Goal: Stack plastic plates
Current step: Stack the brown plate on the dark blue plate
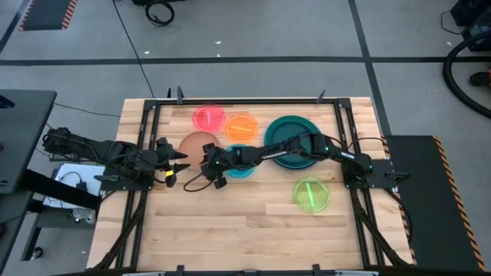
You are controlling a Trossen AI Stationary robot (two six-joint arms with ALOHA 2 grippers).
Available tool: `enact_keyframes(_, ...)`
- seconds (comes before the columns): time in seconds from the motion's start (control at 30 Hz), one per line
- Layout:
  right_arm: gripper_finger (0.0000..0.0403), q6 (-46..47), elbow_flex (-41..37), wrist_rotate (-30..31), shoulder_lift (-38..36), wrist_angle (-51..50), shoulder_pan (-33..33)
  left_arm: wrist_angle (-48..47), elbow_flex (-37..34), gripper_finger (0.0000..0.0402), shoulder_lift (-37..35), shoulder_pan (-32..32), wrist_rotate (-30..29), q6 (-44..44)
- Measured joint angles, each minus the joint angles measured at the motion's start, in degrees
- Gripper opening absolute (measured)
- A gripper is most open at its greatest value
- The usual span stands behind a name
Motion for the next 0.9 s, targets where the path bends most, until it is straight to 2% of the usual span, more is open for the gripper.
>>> enact_keyframes(0.2, 0.0171, -2.5, 0.0, 4.6, 0.0, -4.0, -0.4, 0.0, 0.0, 0.0188, 0.0, 0.0, 0.0, 0.4)
enact_keyframes(0.9, 0.0030, -4.7, 0.1, 5.6, -0.1, -9.3, 1.1, 0.0, 0.0, 0.0188, 0.0, 0.0, 0.0, 0.6)
